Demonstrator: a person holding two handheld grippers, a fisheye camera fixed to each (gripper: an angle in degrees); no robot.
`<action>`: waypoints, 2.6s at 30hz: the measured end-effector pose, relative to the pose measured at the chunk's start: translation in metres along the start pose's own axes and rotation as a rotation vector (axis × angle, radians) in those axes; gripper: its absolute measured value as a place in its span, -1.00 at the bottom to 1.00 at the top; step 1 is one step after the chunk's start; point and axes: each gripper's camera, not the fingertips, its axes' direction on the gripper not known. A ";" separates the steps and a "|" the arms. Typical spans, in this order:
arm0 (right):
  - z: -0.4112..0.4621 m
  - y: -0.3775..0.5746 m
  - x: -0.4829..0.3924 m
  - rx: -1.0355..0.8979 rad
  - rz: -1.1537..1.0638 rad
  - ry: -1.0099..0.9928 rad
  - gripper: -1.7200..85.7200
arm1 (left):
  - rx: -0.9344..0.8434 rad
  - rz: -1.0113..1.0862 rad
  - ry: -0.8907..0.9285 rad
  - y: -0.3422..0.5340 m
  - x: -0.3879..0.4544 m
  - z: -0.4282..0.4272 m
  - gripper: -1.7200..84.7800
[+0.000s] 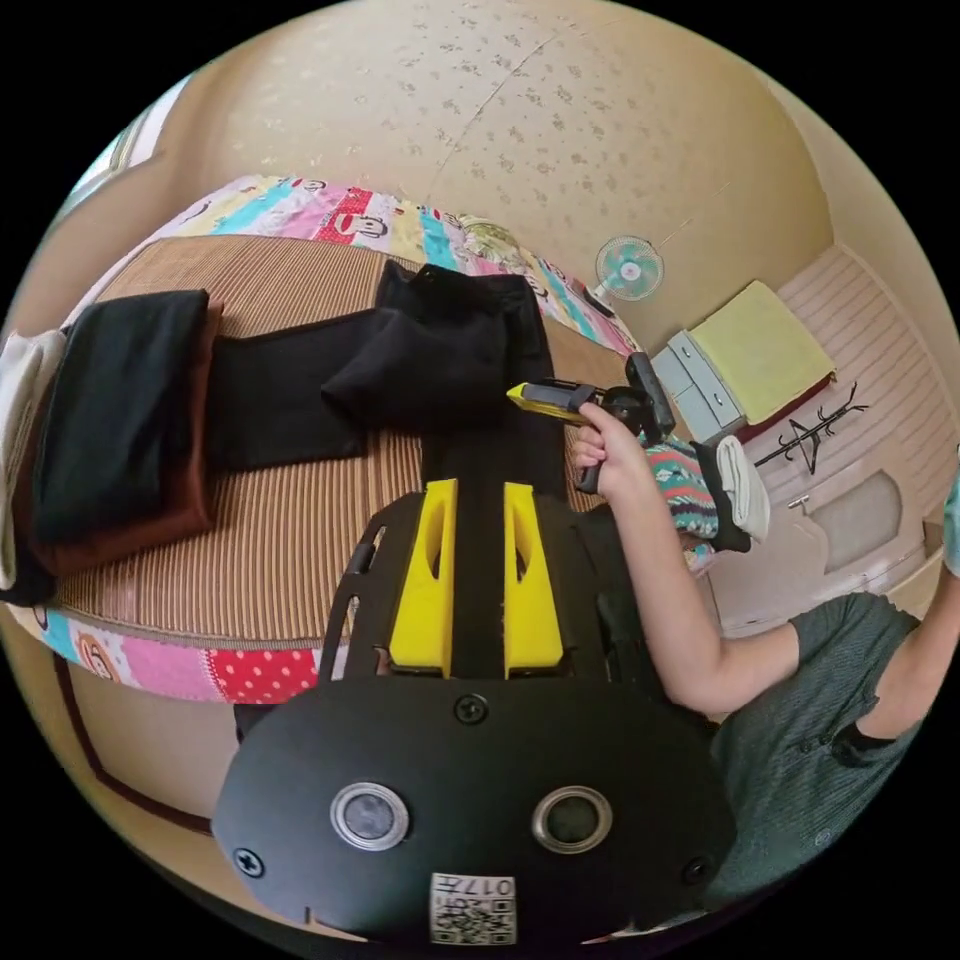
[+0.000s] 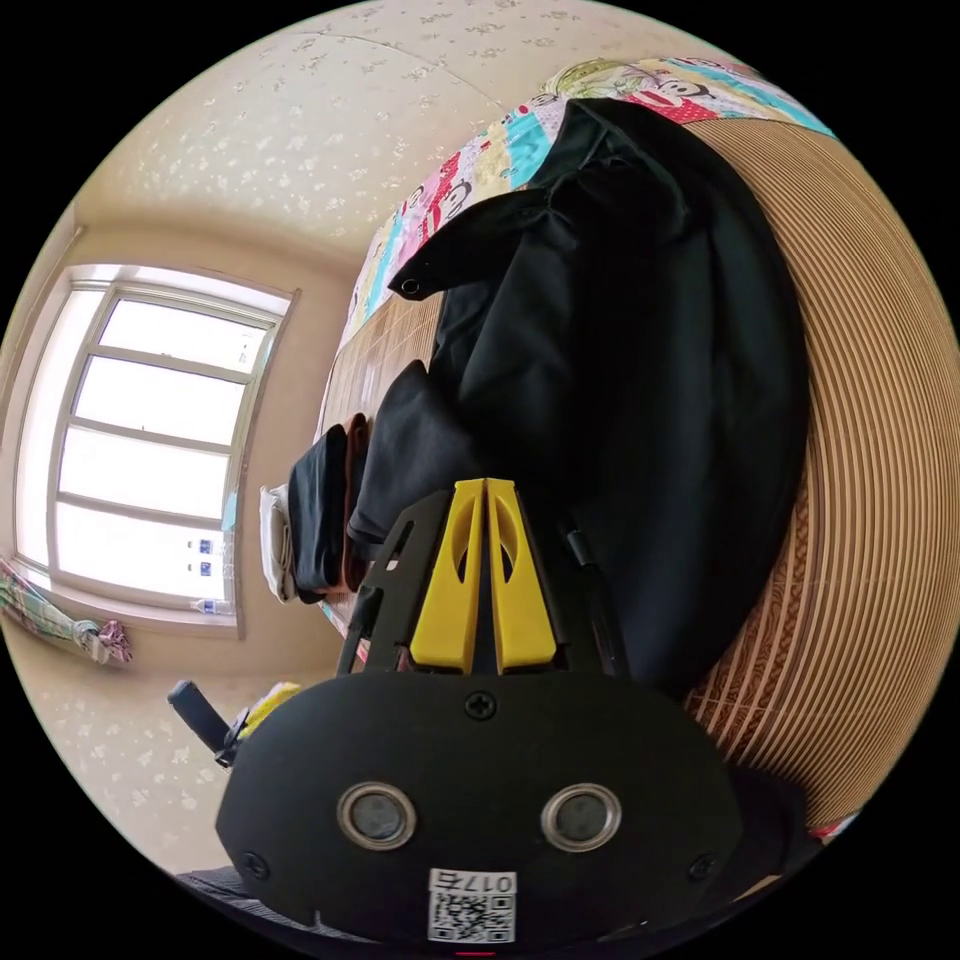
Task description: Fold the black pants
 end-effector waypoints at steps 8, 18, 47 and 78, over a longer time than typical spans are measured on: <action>-0.011 0.000 0.000 0.011 -0.009 -0.003 -0.95 | -0.102 0.180 -0.283 -0.151 0.045 0.144 -0.83; -0.044 0.006 0.011 0.124 0.021 -0.089 -0.95 | -0.092 0.207 -0.813 -0.260 0.049 0.363 -0.98; -0.015 -0.002 0.000 0.040 -0.016 -0.041 -0.95 | 0.020 -0.150 -0.596 -0.190 -0.175 0.136 -0.74; 0.005 -0.003 -0.004 0.002 0.058 -0.010 -0.95 | 0.010 -0.215 -0.515 0.243 -0.076 -0.160 -0.96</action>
